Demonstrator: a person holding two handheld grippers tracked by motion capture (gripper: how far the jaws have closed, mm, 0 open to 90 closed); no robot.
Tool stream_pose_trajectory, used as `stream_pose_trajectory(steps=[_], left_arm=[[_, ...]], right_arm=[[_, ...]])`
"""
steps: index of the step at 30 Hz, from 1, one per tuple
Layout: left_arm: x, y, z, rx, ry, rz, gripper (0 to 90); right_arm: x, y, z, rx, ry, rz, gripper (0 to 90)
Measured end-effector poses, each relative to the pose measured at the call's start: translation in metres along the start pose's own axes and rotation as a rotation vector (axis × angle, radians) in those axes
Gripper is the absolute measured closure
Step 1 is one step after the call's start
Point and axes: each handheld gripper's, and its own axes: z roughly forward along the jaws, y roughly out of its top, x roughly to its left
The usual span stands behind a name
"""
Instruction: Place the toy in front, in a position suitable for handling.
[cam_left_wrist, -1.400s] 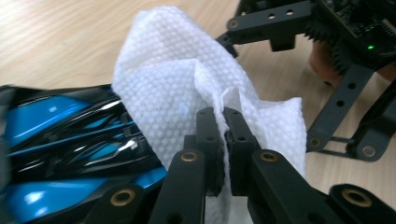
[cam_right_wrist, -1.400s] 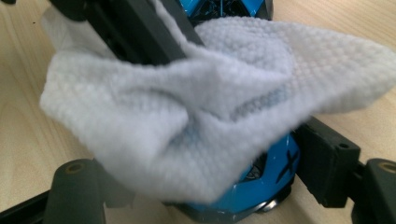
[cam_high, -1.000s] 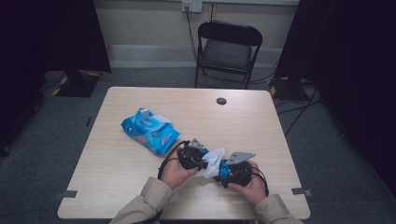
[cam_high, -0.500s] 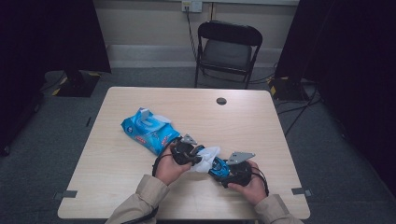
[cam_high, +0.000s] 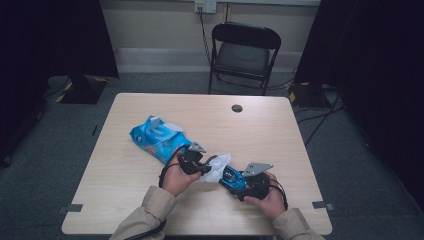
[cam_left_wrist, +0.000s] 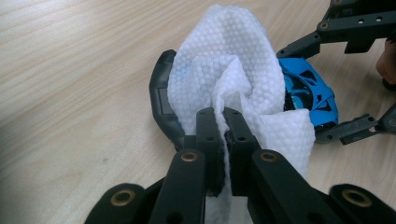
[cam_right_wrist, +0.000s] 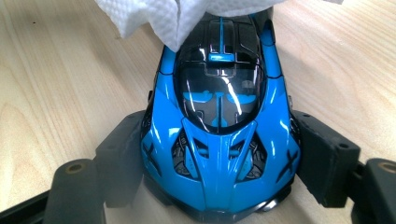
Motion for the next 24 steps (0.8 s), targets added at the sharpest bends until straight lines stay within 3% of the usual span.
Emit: stream_pose_trajectory(steps=[3,6,9,18,24], left_arm=[[0.001,0.0,-0.003,-0.01,0.005,-0.007,86.6],[0.004,0.001,-0.008,-0.007,0.04,0.005,86.6],[0.007,-0.001,-0.009,-0.008,0.027,-0.016,86.6],[0.009,-0.001,-0.011,-0.009,0.051,-0.006,86.6],[0.018,-0.006,-0.012,-0.003,0.081,-0.04,86.5]], right_arm=[[0.0,0.0,0.0,0.0,0.0,0.0,25.3],[0.0,0.0,0.0,0.0,0.0,0.0,25.3],[0.0,0.0,0.0,0.0,0.0,-0.001,25.3],[0.0,0.0,0.0,0.0,0.0,-0.001,25.3],[0.0,0.0,0.0,0.0,0.0,0.0,25.3]])
